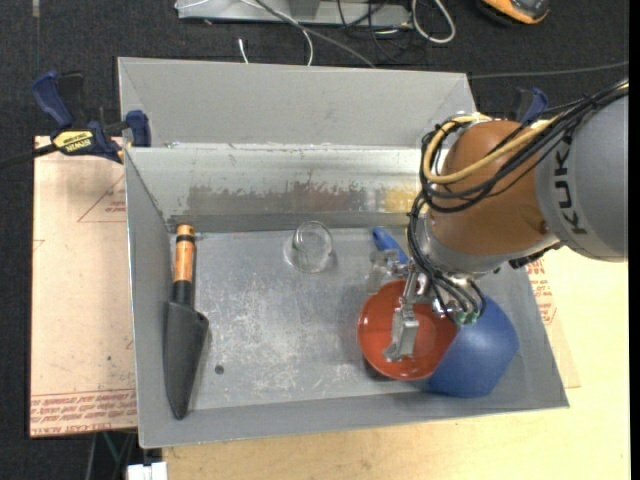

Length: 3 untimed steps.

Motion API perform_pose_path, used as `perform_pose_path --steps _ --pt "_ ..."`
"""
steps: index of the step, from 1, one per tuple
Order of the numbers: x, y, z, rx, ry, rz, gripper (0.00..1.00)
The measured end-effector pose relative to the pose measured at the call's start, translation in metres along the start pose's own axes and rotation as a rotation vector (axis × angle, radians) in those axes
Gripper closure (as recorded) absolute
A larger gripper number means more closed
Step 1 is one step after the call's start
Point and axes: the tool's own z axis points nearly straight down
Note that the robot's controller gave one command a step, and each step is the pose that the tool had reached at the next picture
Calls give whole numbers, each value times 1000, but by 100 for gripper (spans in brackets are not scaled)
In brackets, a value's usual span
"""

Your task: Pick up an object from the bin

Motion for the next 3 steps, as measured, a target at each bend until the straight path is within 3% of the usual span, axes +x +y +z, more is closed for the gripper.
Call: perform_pose_path --steps 1,2,3 --pt "-10 -11 -4 1 -9 24 0" --pt "-5 11 16 -2 -1 22 0" --pt "-18 7 -80 0 -5 7 0"
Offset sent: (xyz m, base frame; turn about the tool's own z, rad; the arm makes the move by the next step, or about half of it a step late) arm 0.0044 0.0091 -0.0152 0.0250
